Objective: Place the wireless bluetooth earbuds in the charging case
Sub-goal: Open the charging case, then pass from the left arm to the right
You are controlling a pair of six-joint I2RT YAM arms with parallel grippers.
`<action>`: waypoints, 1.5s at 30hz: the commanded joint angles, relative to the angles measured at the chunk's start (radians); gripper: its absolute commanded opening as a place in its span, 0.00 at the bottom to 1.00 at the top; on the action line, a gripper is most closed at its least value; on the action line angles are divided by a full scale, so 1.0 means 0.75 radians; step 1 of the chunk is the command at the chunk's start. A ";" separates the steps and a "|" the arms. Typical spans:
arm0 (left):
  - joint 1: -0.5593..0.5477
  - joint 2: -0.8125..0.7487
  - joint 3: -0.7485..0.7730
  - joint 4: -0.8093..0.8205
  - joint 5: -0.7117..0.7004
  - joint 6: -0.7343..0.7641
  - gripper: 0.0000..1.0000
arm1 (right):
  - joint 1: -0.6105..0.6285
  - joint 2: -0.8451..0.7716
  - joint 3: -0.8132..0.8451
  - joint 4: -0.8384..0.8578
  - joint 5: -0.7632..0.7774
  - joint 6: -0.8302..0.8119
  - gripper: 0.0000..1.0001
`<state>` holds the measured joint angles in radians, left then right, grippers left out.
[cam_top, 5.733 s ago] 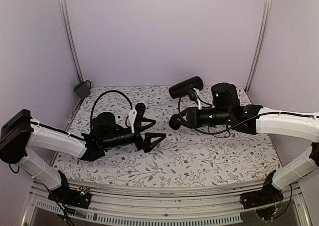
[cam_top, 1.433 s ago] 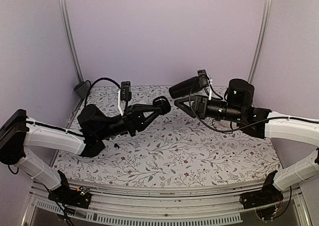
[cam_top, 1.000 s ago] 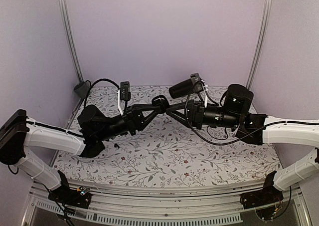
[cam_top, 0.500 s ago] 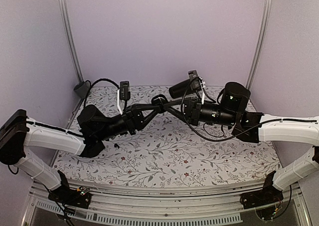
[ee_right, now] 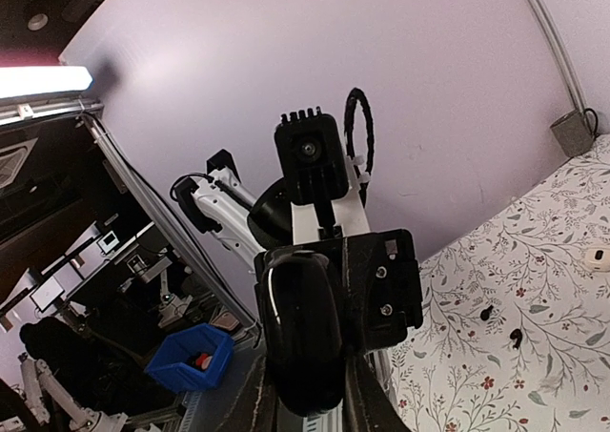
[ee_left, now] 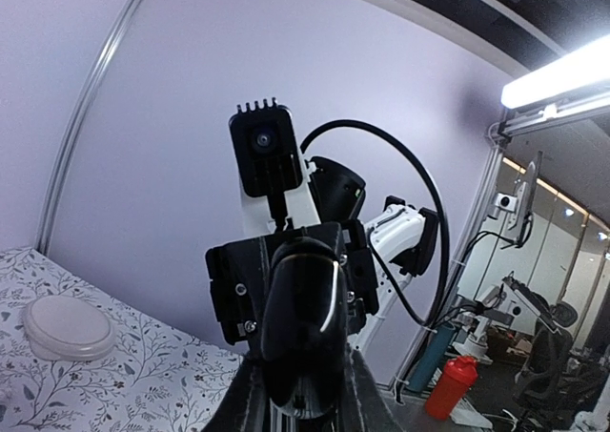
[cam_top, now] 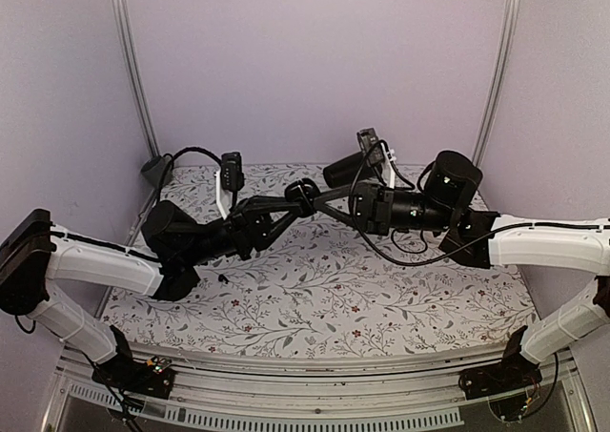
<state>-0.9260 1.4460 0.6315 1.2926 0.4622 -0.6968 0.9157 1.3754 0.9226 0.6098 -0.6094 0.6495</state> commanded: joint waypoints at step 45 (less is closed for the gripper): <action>0.000 -0.055 -0.016 -0.014 -0.021 0.008 0.00 | 0.102 -0.067 0.111 -0.315 0.361 -0.205 0.20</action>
<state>-0.9272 1.4193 0.6212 1.2808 0.4580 -0.6998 0.9798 1.3052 0.9710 0.4007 -0.3557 0.5167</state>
